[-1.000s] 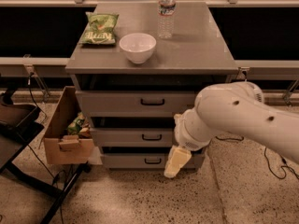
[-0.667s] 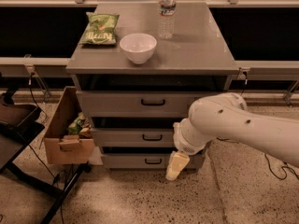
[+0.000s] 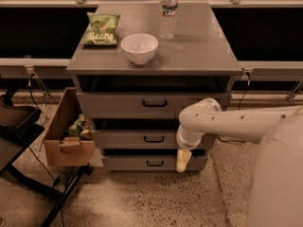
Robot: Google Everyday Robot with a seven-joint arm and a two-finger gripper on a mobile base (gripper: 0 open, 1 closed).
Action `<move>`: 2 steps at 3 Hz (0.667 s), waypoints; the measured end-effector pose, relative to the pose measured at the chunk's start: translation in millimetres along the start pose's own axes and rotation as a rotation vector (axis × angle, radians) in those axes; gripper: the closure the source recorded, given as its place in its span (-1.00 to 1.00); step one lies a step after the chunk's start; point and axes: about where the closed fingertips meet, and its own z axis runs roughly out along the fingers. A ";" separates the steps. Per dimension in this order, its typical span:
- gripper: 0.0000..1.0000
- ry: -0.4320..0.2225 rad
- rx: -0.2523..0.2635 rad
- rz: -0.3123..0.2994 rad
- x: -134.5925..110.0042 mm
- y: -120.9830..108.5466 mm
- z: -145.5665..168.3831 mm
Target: Open middle drawer
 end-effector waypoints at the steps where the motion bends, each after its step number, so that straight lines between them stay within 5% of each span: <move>1: -1.00 0.076 0.026 -0.047 8.3 -33.4 22.2; 2: -1.00 0.169 0.035 -0.067 20.3 -63.1 41.7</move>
Offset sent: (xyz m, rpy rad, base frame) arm 0.1008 -0.0339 -0.0347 -0.2660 -0.0363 0.0399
